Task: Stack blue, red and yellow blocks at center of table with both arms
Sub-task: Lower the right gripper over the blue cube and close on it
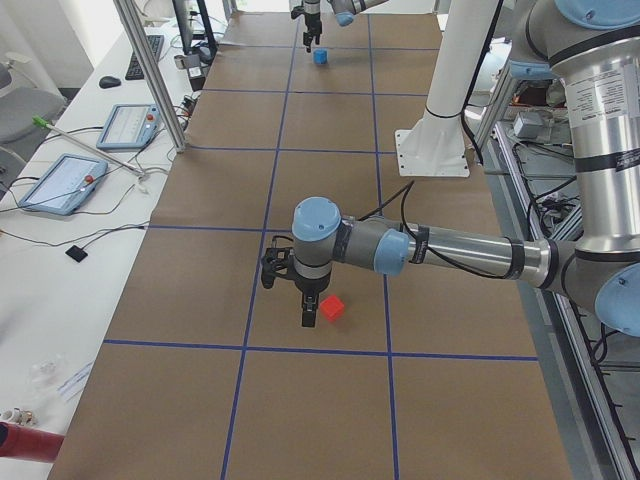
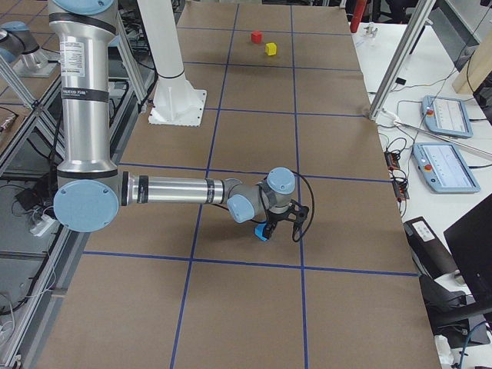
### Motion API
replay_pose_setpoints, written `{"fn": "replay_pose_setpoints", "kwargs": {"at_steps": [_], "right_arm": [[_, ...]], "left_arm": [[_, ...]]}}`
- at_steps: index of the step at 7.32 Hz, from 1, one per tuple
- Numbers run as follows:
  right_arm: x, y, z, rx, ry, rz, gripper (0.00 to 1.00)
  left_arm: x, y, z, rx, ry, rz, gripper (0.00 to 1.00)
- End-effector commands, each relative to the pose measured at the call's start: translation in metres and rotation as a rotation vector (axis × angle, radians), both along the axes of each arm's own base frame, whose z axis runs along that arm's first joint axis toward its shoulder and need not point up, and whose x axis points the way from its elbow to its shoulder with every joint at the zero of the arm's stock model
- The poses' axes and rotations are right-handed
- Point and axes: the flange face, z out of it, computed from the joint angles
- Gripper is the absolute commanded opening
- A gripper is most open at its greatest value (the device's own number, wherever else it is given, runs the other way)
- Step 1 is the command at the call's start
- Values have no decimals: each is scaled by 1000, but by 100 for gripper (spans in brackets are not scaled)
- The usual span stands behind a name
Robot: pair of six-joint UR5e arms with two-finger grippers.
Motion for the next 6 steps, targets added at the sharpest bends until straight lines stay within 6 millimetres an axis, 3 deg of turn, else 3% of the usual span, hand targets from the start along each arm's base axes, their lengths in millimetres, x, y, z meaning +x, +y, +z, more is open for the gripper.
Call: {"fn": "replay_pose_setpoints", "kwargs": {"at_steps": [1,6], "right_arm": [[2,6,7,-2,0,10,95],[5,17,15,-15,17,15,95]], "left_arm": [[0,0,-4,7,1,0,100],[0,0,-4,6,2,0,100]]}}
